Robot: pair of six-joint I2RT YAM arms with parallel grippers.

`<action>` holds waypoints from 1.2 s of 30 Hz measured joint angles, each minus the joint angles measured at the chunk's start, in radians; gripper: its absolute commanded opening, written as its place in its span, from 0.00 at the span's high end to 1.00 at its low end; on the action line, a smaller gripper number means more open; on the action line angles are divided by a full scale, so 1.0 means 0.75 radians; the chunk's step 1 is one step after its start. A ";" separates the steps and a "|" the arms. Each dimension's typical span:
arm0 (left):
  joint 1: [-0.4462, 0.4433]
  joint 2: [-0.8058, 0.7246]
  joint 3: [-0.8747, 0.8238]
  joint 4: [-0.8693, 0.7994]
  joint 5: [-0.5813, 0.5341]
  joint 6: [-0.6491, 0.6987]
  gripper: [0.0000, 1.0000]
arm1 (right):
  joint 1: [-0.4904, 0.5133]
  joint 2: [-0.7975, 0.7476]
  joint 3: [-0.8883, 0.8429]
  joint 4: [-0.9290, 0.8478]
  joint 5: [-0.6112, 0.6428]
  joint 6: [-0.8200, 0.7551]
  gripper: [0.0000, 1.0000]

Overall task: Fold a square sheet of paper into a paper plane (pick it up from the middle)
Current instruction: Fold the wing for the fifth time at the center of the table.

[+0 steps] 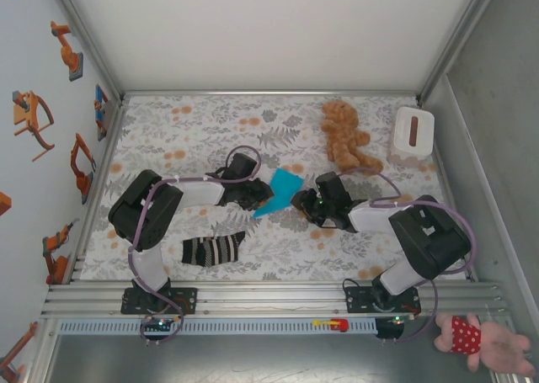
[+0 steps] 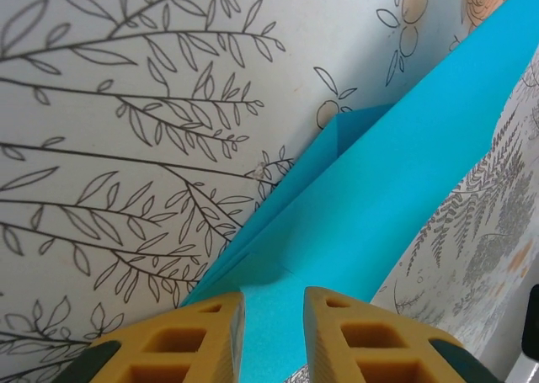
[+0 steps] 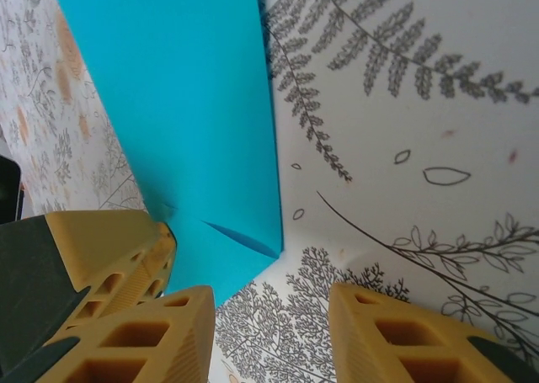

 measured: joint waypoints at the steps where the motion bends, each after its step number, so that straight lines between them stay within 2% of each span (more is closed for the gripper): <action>1: 0.001 0.000 -0.003 0.005 0.001 -0.010 0.76 | 0.002 0.000 0.000 0.006 0.001 0.006 0.63; 19: 0.100 0.002 -0.210 0.426 0.239 -0.238 0.78 | 0.024 0.083 0.107 -0.015 0.015 0.054 0.65; 29: 0.121 0.015 -0.218 0.464 0.295 -0.264 0.78 | 0.024 0.146 0.128 0.007 0.008 0.060 0.68; 36: 0.125 0.018 -0.218 0.467 0.310 -0.267 0.78 | 0.024 0.170 0.127 0.113 -0.021 0.061 0.72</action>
